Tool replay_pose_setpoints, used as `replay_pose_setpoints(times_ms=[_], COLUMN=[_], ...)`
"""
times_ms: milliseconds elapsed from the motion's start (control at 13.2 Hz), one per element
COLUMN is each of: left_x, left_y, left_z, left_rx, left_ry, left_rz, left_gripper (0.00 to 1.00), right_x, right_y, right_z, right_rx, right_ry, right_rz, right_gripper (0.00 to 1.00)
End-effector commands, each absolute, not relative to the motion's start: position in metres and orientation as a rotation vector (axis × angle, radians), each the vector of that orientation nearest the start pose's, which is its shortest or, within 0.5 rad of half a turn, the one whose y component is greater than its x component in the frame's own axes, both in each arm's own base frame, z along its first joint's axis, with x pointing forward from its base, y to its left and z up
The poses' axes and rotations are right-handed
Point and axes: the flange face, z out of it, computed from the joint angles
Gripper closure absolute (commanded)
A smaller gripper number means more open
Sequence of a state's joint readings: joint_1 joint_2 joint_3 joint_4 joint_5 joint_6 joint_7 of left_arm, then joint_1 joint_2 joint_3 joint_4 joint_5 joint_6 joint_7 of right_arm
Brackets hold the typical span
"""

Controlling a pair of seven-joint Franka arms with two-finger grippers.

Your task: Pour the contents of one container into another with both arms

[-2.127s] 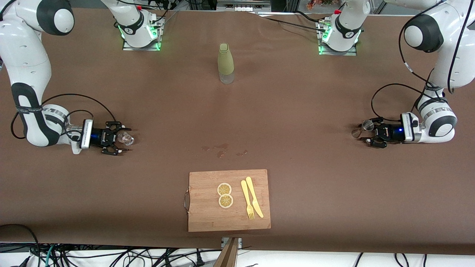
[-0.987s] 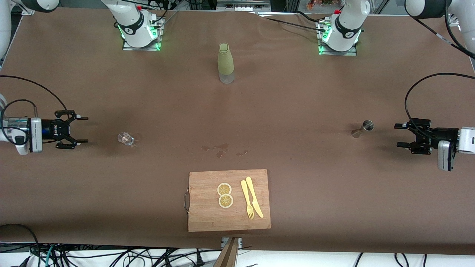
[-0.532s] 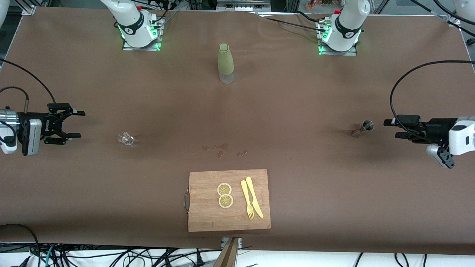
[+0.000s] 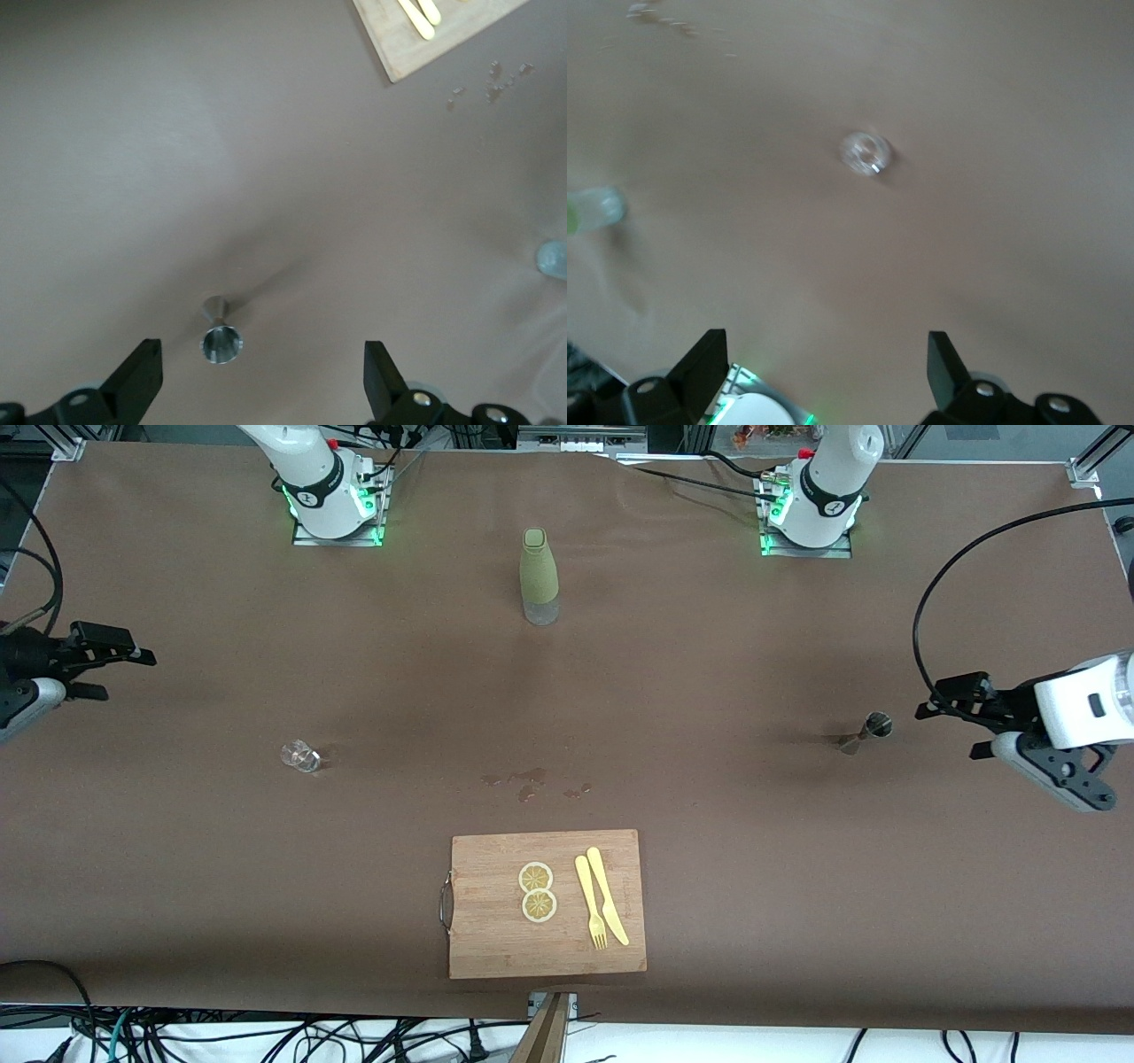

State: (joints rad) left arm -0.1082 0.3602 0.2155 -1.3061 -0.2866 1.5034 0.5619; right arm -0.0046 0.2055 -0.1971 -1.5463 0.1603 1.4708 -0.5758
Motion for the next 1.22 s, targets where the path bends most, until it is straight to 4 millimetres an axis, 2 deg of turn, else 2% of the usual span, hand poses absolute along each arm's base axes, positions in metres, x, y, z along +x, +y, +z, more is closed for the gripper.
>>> replay_pose_setpoints(times_ms=[0,152,304,380,456,532,608,684,759,911,1139], left_x=[0.630,0.622,0.613,0.609,0.605,0.598,0.594,0.593,0.593,0.597,0.603], left_y=[0.011,0.005,0.000,-0.009,-0.021,-0.027,-0.033,-0.033,-0.037,-0.045,-0.047], left_z=[0.573,0.592,0.606,0.607,0.610,0.622,0.627,0.625,0.625,0.621,0.615], left_rx=[-3.264,-3.270,-3.235,-3.204,-3.177,-3.160,-3.173,-3.172,-3.172,-3.174,-3.176], left_ry=[0.463,0.206,0.129,0.103,0.060,-0.013,-0.085,-0.129,-0.120,-0.093,-0.076], left_rz=[0.083,0.071,0.069,0.101,0.114,0.089,0.085,0.098,0.096,0.097,0.107], left_gripper=[0.00,0.00,0.00,0.00,0.00,0.00,0.00,0.00,0.00,0.00,0.00], right_x=[0.554,0.539,0.531,0.529,0.529,0.530,0.534,0.541,0.542,0.529,0.525], right_y=[-0.076,-0.061,-0.041,-0.034,-0.037,-0.050,-0.050,-0.057,-0.059,-0.047,-0.041], right_z=[0.534,0.543,0.541,0.547,0.549,0.553,0.561,0.567,0.571,0.582,0.585], right_rx=[-3.041,-3.099,-3.217,-3.238,-3.236,-3.222,-3.190,-3.175,-3.160,-3.099,-3.099], right_ry=[-0.316,-0.233,-0.162,-0.127,-0.069,-0.006,0.009,0.037,0.033,0.031,0.009], right_rz=[0.375,0.376,0.380,0.346,0.321,0.281,0.182,0.052,0.006,0.047,0.052], right_gripper=[0.00,0.00,0.00,0.00,0.00,0.00,0.00,0.00,0.00,0.00,0.00])
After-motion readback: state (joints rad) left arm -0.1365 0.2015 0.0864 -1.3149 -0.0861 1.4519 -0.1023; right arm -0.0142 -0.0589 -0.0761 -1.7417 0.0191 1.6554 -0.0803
